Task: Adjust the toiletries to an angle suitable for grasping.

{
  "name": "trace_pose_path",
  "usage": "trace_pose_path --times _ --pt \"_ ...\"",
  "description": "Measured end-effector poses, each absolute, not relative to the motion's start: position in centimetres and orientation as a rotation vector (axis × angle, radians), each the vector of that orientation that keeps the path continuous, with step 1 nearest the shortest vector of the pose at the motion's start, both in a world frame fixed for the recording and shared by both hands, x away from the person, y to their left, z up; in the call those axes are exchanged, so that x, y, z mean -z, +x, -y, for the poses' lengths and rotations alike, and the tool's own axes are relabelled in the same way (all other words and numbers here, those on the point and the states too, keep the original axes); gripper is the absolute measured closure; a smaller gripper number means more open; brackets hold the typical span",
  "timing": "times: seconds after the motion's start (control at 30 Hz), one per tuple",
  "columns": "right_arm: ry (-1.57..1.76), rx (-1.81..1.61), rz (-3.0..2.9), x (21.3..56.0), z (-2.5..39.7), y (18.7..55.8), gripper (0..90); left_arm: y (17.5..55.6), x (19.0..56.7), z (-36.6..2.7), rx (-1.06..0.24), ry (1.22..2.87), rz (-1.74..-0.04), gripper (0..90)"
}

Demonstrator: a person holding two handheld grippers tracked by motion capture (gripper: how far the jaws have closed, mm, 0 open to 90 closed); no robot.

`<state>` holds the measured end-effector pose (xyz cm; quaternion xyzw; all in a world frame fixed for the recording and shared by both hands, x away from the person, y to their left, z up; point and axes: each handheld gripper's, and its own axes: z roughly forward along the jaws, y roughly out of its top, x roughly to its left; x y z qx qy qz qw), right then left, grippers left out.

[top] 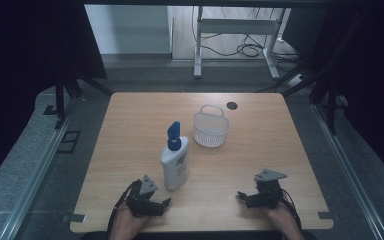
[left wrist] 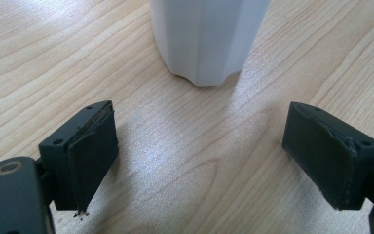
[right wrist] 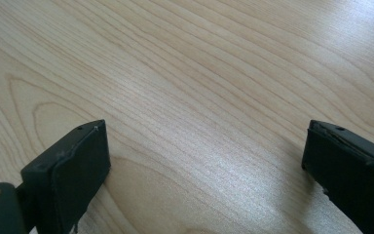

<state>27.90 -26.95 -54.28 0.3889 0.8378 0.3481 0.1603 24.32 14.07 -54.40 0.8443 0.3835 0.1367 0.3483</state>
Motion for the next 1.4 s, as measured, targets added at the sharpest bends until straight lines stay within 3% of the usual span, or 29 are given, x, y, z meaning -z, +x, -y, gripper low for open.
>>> trace_pose_path --times 1.0,1.4 --pt "1.099 -0.992 -2.408 54.31 26.87 27.92 0.6 24.29 54.31 -14.06 -0.361 2.183 -1.011 14.7" --pt "1.098 -0.989 -2.409 54.31 26.85 27.94 0.1 24.33 53.61 -13.91 -0.38 2.215 -1.016 34.4"
